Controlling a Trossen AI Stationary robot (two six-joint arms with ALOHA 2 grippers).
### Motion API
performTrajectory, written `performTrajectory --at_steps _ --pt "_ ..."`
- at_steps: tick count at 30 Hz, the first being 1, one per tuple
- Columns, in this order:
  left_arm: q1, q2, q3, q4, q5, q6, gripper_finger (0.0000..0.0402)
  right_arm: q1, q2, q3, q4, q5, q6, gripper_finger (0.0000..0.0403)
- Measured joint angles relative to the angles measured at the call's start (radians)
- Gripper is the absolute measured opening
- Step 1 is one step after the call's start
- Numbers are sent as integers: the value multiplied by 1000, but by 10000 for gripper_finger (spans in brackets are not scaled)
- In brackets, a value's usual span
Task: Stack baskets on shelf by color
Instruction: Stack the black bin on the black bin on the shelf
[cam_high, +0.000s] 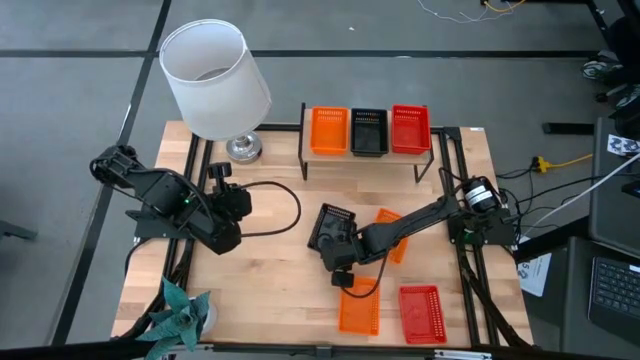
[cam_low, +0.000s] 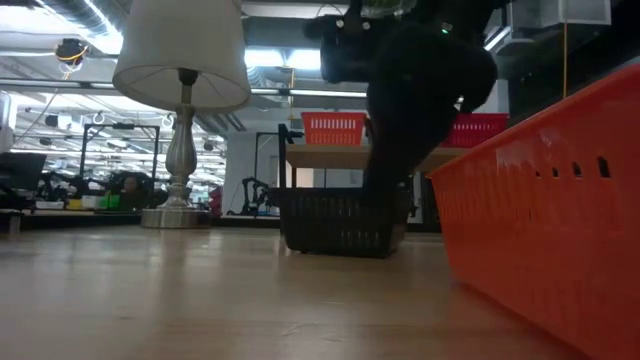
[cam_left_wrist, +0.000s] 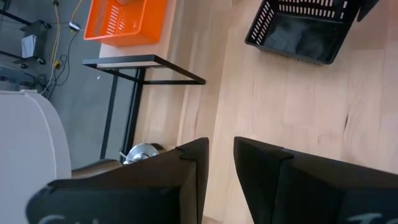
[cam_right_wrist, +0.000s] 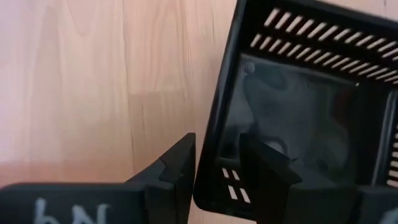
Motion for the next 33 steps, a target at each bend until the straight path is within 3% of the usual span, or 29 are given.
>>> performTrajectory --at_steps 8,14,18,29,33 --pt "0 0 0 0 0 -23 69 0 21 -4 -6 0 22 111" --pt "0 0 0 0 0 -23 69 0 10 -5 -6 -1 -16 16" --pt "0 1 0 0 0 -24 69 0 -18 22 -80 -31 -76 6" --pt "0 1 0 0 0 -28 69 38 -186 413 -568 -29 -173 2" --pt "0 1 0 0 0 -33 69 74 -252 572 -775 131 -148 2"
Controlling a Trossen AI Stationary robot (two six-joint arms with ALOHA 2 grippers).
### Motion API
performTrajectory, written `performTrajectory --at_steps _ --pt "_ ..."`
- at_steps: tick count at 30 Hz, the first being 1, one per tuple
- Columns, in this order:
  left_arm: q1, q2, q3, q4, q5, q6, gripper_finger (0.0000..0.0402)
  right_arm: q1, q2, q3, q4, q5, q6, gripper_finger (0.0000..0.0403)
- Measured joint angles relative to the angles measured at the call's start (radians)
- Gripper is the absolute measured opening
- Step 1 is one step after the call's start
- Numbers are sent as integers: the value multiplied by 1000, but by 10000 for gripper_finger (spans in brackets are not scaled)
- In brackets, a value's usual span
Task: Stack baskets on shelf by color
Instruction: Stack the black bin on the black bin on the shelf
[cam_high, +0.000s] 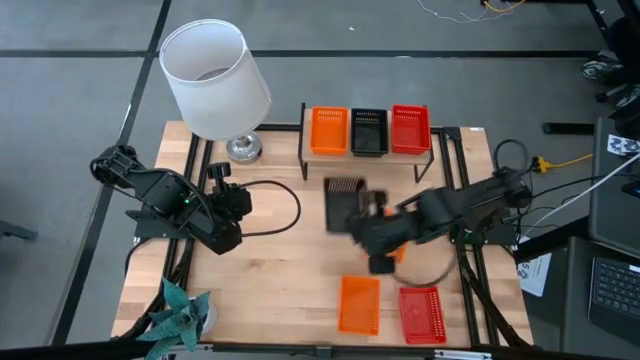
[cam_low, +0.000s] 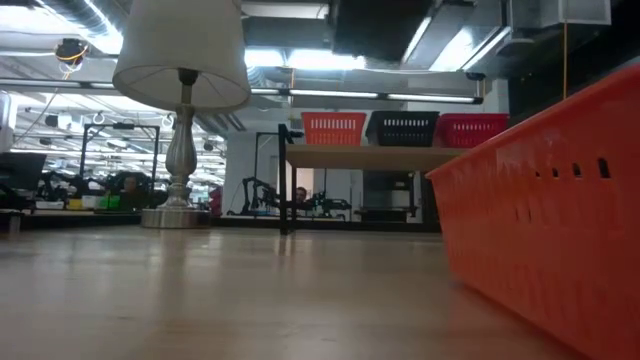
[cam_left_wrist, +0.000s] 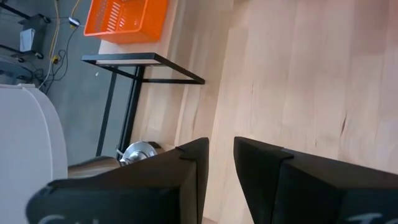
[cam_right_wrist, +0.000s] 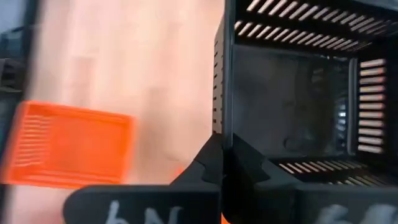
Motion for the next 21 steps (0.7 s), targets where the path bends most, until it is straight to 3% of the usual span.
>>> performTrajectory --at_steps 5,7,12,15,18,21 --pt "0 0 0 0 0 0 69 0 -91 82 -173 300 -15 2" --pt "0 0 0 0 0 4 69 -26 -125 77 -203 371 -23 2" --pt "0 0 0 0 -1 7 69 -168 -207 2 -198 335 -183 1" --pt "0 0 0 0 -10 6 69 -295 -250 -80 -153 253 -277 1" --pt "0 0 0 0 -25 3 69 -416 -298 -207 -13 165 -389 1" --pt "0 0 0 1 -29 3 69 -493 -338 -341 156 154 -529 1"
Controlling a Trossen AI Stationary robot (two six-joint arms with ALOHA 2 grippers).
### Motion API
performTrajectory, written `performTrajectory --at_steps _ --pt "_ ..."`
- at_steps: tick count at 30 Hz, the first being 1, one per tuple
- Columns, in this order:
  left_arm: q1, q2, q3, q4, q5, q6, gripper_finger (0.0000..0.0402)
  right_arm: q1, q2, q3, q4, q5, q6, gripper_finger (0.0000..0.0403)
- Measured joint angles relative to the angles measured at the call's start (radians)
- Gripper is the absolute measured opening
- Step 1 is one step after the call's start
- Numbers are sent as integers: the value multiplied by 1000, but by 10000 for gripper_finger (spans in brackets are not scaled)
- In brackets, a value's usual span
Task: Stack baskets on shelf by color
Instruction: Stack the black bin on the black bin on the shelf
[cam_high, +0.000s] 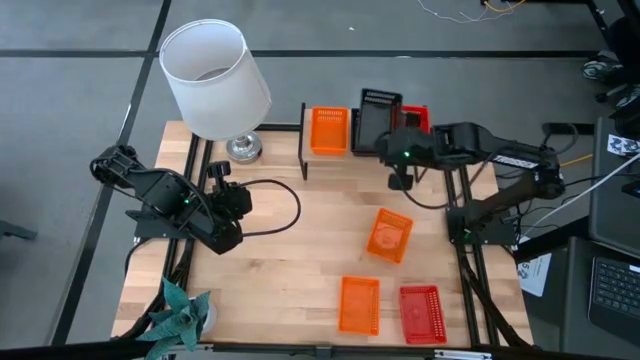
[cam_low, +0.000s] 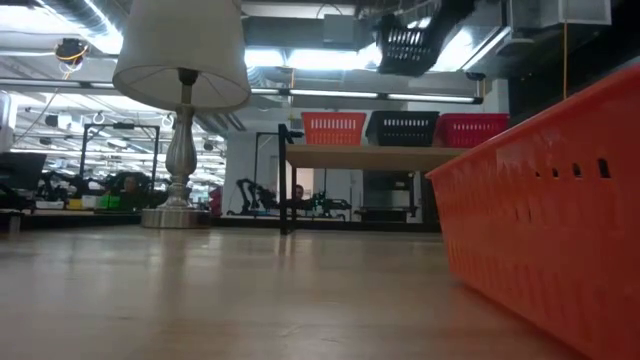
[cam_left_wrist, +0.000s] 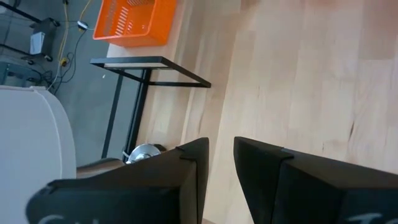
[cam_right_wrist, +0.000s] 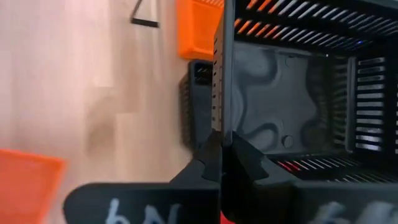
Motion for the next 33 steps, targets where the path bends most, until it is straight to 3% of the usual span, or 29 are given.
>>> performTrajectory --at_steps 4,7,15,33 --pt "0 0 0 0 0 -1 69 -84 -25 -94 110 -102 -112 0" --pt "0 0 0 0 0 -2 69 -157 -23 -126 113 -202 -116 0" --pt "0 0 0 17 -33 -3 69 -277 -23 -177 147 -338 -157 0" --pt "0 0 0 17 -33 -4 69 -351 -15 -181 181 -418 -197 0"
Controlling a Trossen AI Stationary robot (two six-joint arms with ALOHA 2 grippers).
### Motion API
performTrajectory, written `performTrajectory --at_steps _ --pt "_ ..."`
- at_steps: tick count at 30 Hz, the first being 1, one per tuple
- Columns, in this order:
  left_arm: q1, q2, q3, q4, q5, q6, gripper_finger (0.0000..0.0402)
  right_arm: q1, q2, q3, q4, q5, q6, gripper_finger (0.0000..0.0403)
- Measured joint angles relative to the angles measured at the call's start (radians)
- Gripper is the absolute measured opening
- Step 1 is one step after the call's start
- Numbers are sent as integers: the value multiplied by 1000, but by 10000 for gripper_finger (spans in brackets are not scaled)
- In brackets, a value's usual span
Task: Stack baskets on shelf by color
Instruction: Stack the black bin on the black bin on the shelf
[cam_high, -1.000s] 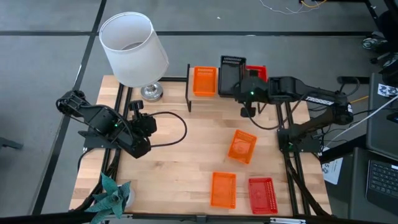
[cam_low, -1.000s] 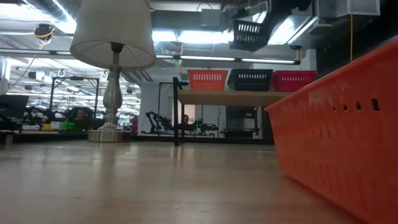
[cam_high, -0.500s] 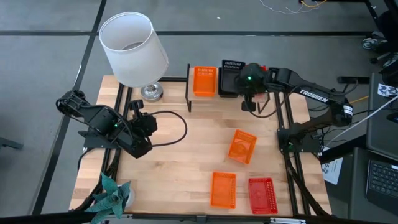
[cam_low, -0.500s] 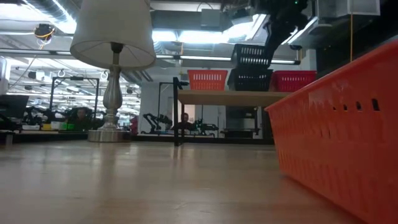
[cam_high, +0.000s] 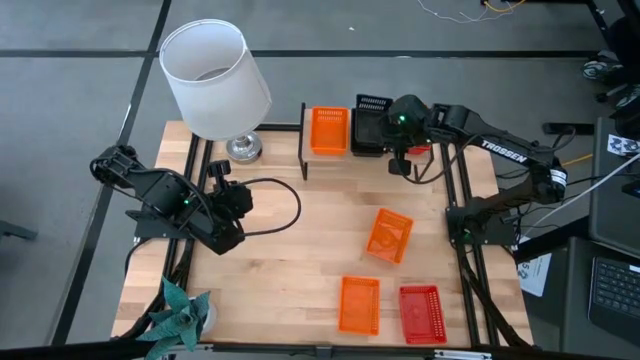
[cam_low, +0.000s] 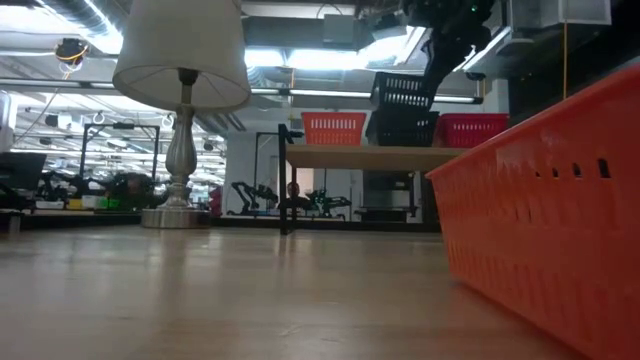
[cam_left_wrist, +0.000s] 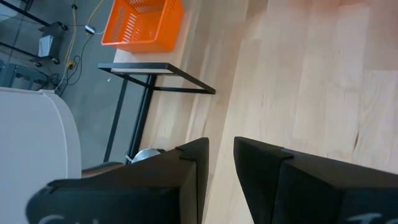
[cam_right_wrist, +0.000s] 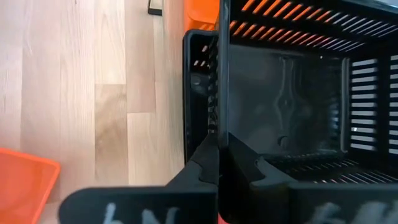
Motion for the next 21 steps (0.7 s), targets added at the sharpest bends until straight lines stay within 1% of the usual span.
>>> performTrajectory --at_steps 10,16,21 --pt "0 0 0 0 -13 1 69 0 31 0 8 1 -19 3" --pt "0 0 0 0 -14 0 69 0 50 0 9 3 -19 39" --pt "0 0 0 0 -15 0 69 0 46 0 7 13 -19 59"
